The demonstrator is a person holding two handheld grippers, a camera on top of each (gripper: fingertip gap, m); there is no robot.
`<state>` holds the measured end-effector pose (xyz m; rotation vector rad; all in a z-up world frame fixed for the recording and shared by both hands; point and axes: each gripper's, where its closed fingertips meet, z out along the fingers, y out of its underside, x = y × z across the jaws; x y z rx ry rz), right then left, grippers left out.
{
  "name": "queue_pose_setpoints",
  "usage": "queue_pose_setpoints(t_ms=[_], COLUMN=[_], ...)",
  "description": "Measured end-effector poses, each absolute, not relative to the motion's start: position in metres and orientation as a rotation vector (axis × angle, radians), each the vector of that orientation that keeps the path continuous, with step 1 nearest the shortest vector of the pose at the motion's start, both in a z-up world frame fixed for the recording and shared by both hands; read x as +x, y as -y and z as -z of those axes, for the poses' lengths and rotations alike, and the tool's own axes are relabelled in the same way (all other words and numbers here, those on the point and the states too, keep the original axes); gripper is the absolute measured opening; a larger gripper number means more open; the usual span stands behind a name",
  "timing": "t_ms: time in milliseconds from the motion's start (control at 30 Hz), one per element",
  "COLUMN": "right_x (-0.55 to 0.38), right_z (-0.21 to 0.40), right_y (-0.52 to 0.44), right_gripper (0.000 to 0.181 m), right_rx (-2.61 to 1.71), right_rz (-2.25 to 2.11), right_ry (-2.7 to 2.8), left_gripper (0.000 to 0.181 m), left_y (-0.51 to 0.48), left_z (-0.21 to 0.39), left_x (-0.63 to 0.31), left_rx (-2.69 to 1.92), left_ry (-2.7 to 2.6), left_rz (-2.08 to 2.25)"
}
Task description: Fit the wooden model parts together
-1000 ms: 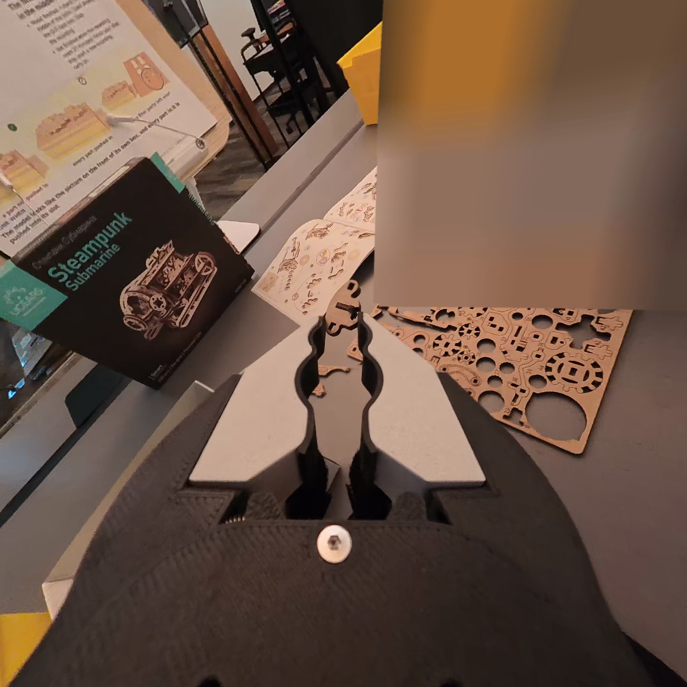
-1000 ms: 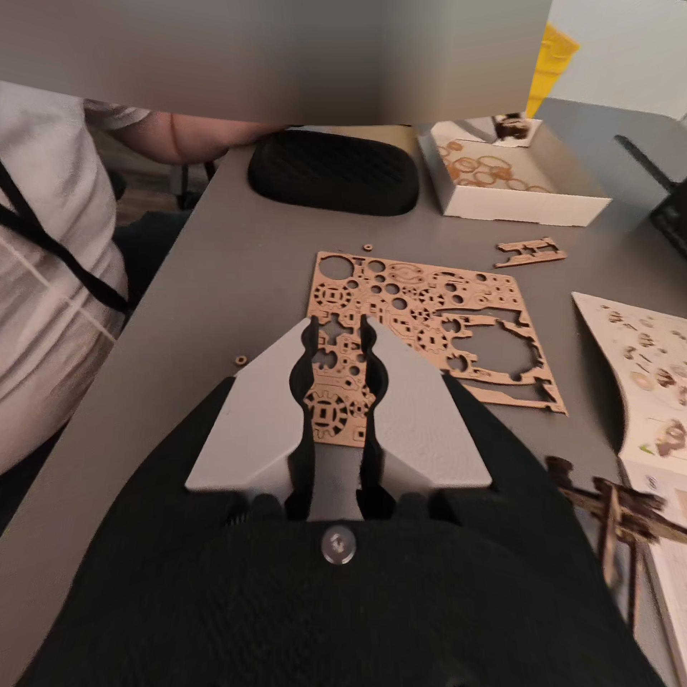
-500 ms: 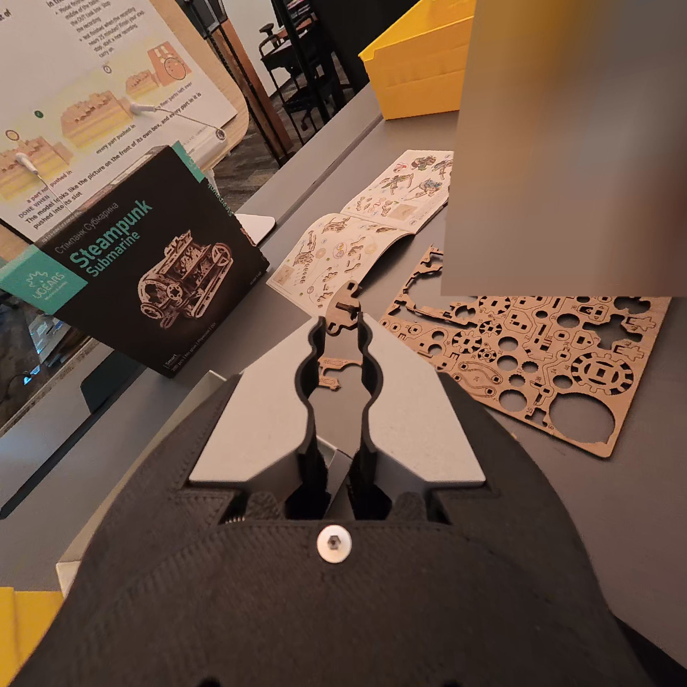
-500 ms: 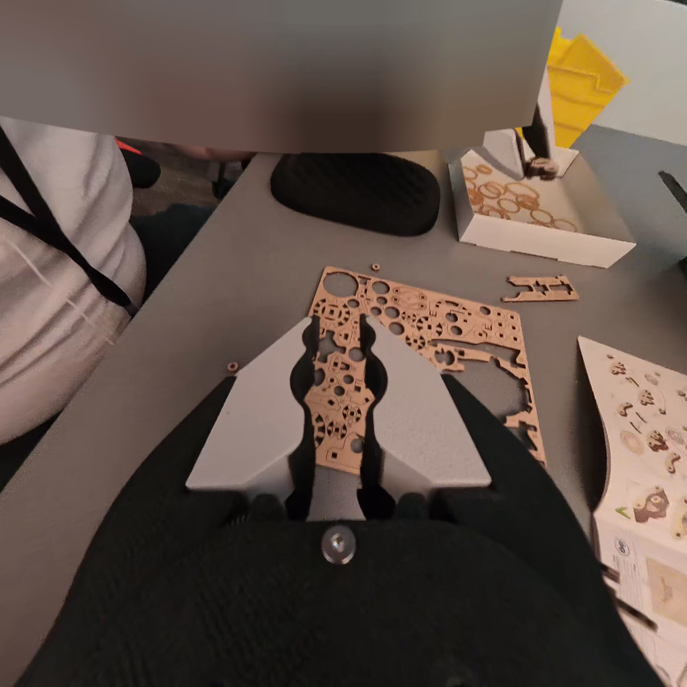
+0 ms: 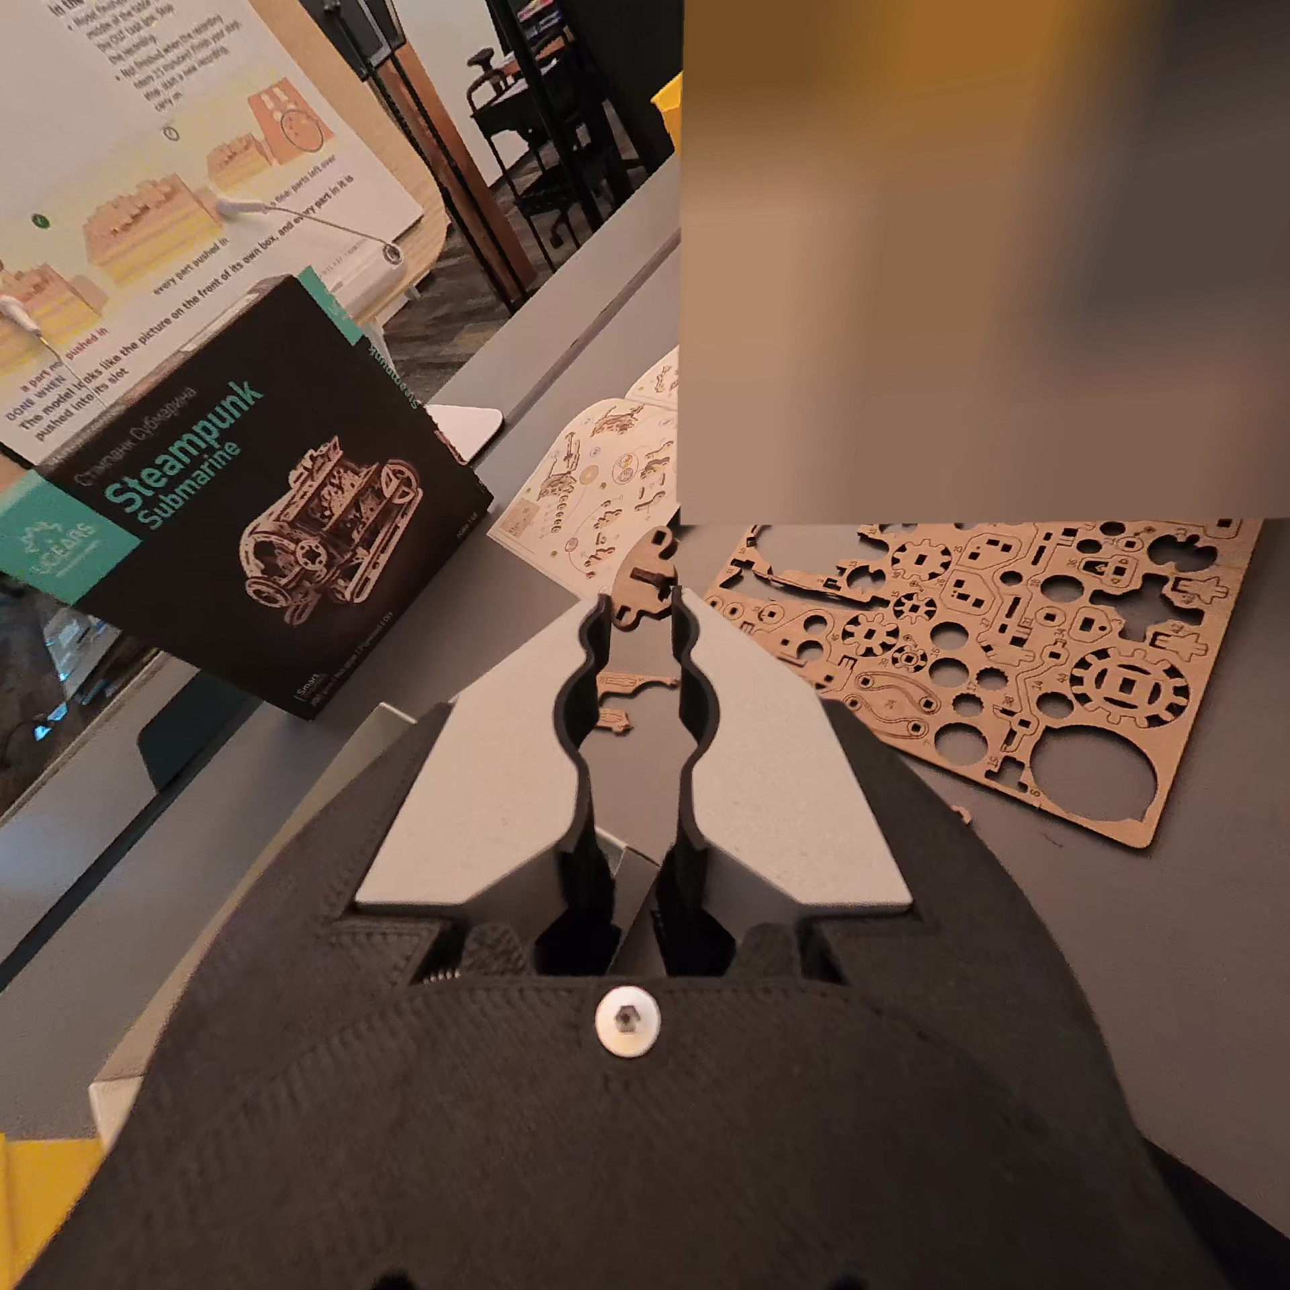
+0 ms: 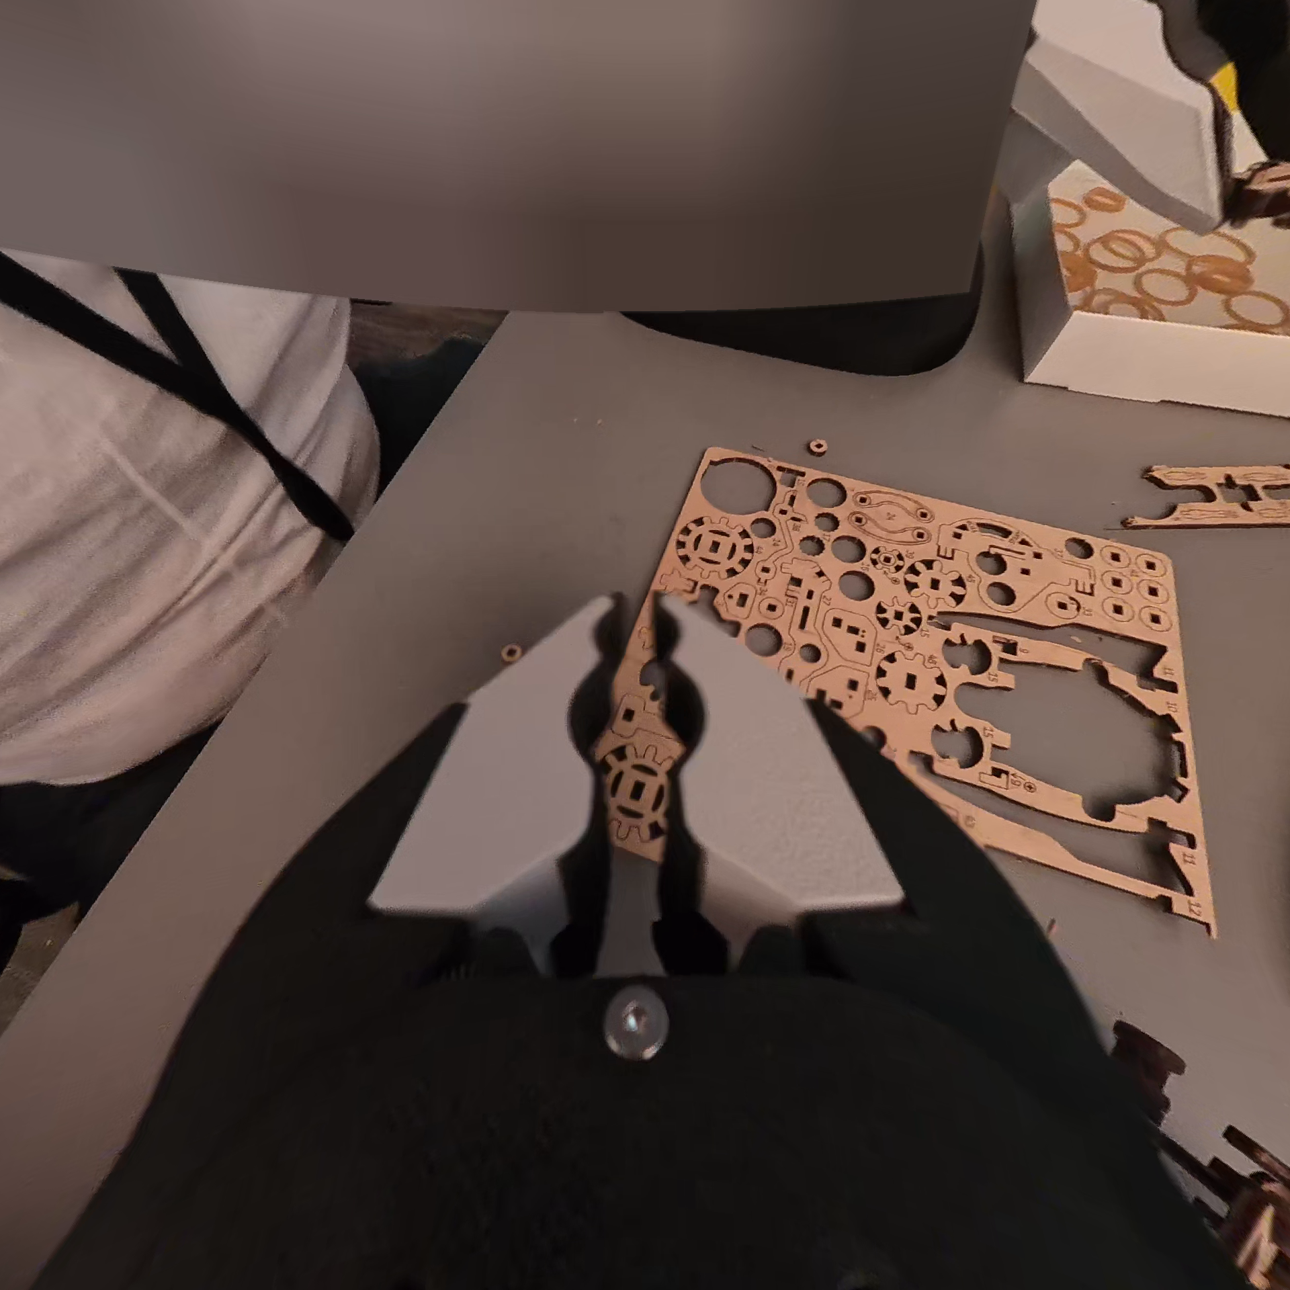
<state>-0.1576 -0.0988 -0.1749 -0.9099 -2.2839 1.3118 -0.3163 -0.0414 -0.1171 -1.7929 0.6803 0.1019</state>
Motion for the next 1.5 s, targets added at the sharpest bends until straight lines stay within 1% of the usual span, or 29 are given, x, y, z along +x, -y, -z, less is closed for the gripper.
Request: queue_pose_setpoints(t_ms=[33,167,300,433,600,1133,1500], right_x=[-0.156,-0.158,-0.164,-0.164,-0.166,-0.167,-0.169], right_z=[0.175,0.169,0.164,0.158,0.161,0.143,0.143], right_y=[0.099,0.1,0.09,0.084,0.078,0.077,0.072], right_gripper=[0.0,0.001,0.013,0.016,0.016,0.016,0.016], right_rx=[-0.904,-0.885,-0.891,-0.916,-0.899,-0.885,-0.883], right_rz=[-1.313,-1.307,-1.262,-1.287,-1.238,-1.342,-1.321], right_ry=[2.29,2.256,2.199,2.151,2.134,2.036,2.011], left_gripper=[0.016,0.016,0.016,0.016,0.016,0.016,0.016], left_y=[0.041,0.038,0.039,0.04,0.041,0.04,0.04], left_z=[0.118,0.125,0.122,0.116,0.111,0.115,0.112], left_x=[-0.316,-0.316,-0.318,-0.321,-0.322,-0.317,-0.329], left_rx=[-1.797,-1.833,-1.822,-1.823,-1.798,-1.81,-1.8], left_ry=[-0.674,-0.648,-0.64,-0.59,-0.598,-0.576,-0.599], left_rz=[-0.088,-0.053,-0.057,-0.028,-0.074,-0.008,-0.152])
